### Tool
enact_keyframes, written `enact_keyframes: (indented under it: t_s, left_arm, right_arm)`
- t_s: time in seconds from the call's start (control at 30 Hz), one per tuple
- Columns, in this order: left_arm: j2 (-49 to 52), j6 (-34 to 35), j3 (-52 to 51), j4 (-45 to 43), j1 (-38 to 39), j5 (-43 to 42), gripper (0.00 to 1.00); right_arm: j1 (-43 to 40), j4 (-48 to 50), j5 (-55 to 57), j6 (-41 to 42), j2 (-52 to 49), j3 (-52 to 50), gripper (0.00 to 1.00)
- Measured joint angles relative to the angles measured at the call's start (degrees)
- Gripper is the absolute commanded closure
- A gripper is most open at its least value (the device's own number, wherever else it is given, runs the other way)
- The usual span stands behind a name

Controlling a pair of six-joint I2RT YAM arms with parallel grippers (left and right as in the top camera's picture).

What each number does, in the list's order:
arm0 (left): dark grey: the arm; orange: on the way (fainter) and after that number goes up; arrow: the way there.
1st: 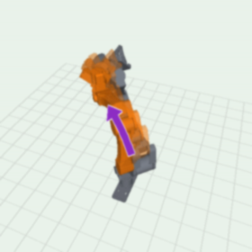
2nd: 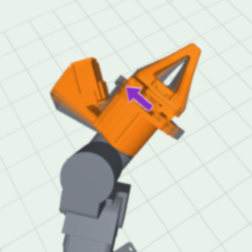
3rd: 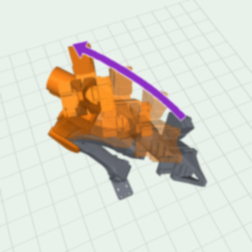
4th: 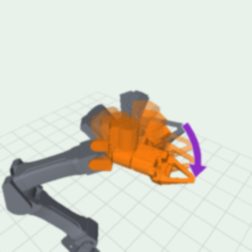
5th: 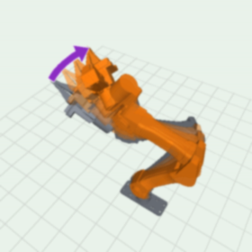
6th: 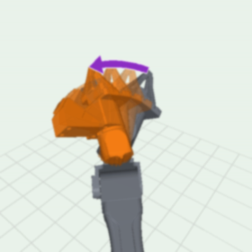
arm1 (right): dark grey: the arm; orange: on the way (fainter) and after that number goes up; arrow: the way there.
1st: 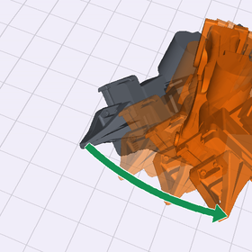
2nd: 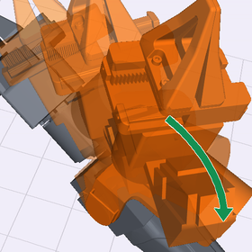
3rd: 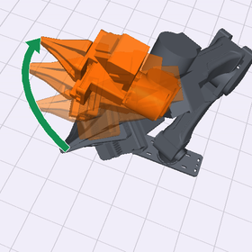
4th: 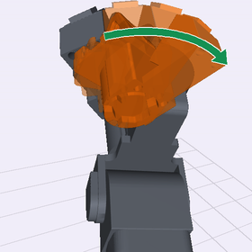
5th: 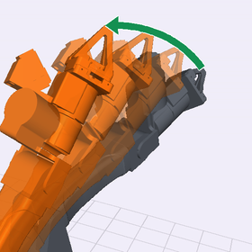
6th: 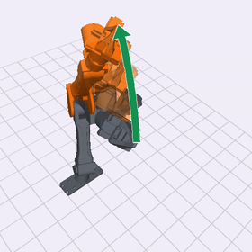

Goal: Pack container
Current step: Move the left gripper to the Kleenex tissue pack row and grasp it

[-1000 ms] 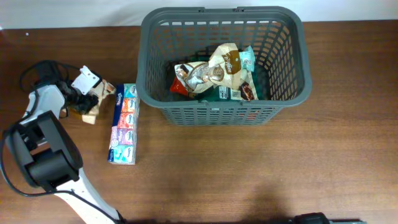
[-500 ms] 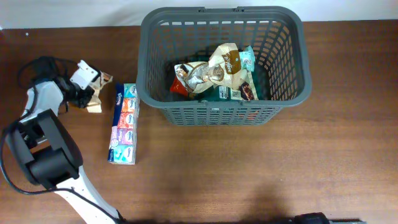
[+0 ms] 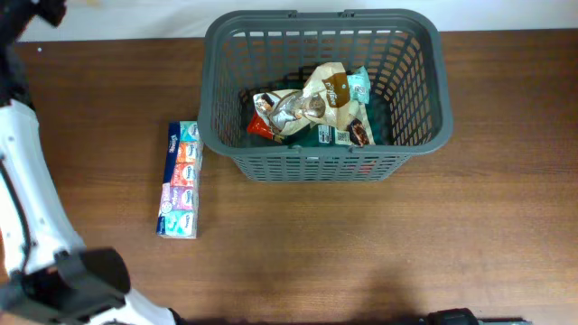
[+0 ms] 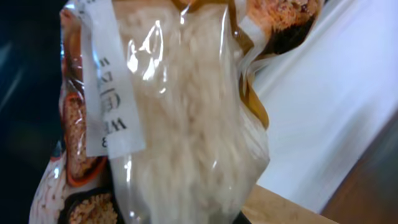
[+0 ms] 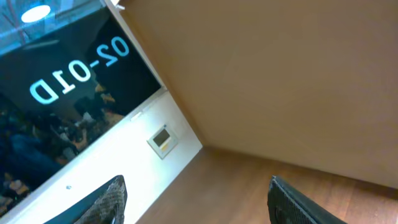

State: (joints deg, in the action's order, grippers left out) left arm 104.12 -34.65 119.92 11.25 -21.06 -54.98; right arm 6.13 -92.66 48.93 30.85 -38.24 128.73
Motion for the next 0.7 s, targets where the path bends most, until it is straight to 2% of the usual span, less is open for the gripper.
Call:
enact_keyframes:
  t_s: [0.1,0.23,0.33,0.5,0.53,0.57,0.6,0.63,0.7]
  left_arm:
    - [-2.25,3.06,0.79,3.93,7.21,-11.02,0.98]
    - [0.44,3.02,0.24,13.77,18.58,-16.55,0.98]
    - [4.48,-0.11,-0.46,22.14,25.53,-13.7,0.98]
    - [12.5,-6.82,-1.07,31.15,34.91,0.66,0.98]
    - [14.12,-7.78,-1.11,31.98,36.5,3.3,0.91]
    - [15.54,-8.68,-1.22,32.74,37.68,5.33,0.56]
    - [17.09,-9.53,-1.25,33.42,38.91,7.32,0.26]
    - [18.45,-9.86,-1.29,34.01,39.89,8.79,0.04]
    - [20.39,-10.58,-1.33,34.75,41.24,11.04,0.01]
  right_arm:
    - [0.0,-0.55,-0.39,0.02,0.0,-0.02,0.3]
    - [0.0,-0.85,-1.05,0.04,0.0,0.0,0.3]
    - [0.0,-1.25,-1.75,0.02,0.0,-0.02,0.3]
    - [0.0,-1.44,-2.58,0.04,0.0,0.0,0.3]
    - [0.0,-1.44,-2.62,0.02,0.0,0.0,0.3]
    - [0.0,-1.46,-2.71,0.02,0.0,0.0,0.3]
    - [0.0,-1.46,-2.78,0.04,0.0,0.0,0.3]
    - [0.0,-1.46,-2.8,0.02,0.0,0.0,0.32]
    - [0.0,-1.46,-2.8,-0.04,0.0,0.0,0.37]
